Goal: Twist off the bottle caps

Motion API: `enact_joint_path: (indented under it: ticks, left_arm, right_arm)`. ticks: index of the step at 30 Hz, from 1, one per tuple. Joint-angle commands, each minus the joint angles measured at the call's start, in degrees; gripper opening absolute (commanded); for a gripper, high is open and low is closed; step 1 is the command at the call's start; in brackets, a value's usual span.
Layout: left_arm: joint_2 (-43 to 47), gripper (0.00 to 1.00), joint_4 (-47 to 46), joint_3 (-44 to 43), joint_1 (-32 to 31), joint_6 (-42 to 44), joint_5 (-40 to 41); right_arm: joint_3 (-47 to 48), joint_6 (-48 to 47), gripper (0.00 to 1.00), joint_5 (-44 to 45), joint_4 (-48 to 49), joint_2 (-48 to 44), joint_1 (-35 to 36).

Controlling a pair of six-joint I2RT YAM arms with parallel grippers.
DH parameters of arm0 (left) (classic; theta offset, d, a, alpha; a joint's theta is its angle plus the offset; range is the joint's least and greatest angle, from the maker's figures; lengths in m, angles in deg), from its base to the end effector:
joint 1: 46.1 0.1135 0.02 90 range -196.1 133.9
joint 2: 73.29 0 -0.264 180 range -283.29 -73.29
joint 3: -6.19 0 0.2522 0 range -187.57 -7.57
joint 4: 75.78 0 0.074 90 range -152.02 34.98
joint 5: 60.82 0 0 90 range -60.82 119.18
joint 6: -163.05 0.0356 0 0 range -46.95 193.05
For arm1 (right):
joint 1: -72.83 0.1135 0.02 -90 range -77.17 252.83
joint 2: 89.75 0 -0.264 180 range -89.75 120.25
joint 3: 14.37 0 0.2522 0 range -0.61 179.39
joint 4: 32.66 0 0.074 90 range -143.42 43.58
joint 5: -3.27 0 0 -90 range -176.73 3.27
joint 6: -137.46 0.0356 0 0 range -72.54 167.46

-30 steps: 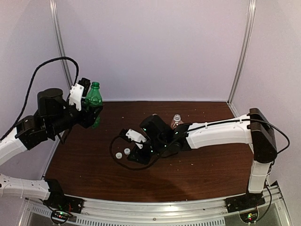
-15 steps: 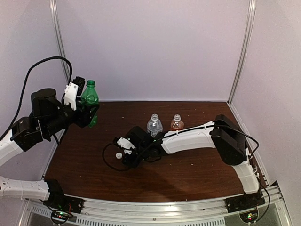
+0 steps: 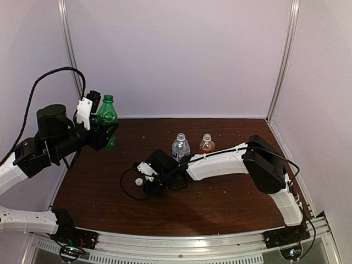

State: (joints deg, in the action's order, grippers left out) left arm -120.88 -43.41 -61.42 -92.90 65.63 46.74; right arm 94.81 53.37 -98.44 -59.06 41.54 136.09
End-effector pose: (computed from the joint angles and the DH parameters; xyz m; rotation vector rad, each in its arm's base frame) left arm 0.1340 -0.1270 0.3717 0.3916 1.7512 -0.4082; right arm 0.2185 0.4498 0.1354 -1.3112 2.1910 0.7640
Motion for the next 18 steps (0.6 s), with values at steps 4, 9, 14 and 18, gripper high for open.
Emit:
enact_joint_path:
  ticks: [4, 9, 14, 18]
  left_arm:
    - [-0.96, 0.21, -4.36, 0.58, 0.4, 0.17, -1.95]
    - [-1.43, 0.22, -5.1, 0.82, 0.4, 0.18, -3.25]
    - [-2.34, 0.22, -6.03, 1.06, 0.42, 0.04, -5.82]
    - [-2.47, 0.23, -8.48, 2.41, 0.4, -0.24, -8.79]
  right_arm:
    - [-2.0, 0.06, 0.55, 0.3, -0.01, -2.08, -0.64]
    - [-6.04, 0.06, 0.72, -0.86, 1.15, -7.88, -0.93]
    - [-13.47, 0.56, 0.82, -2.59, 3.58, -18.01, -1.4]
    - [-18.54, 0.48, 0.88, -3.97, 3.92, -27.34, -1.86]
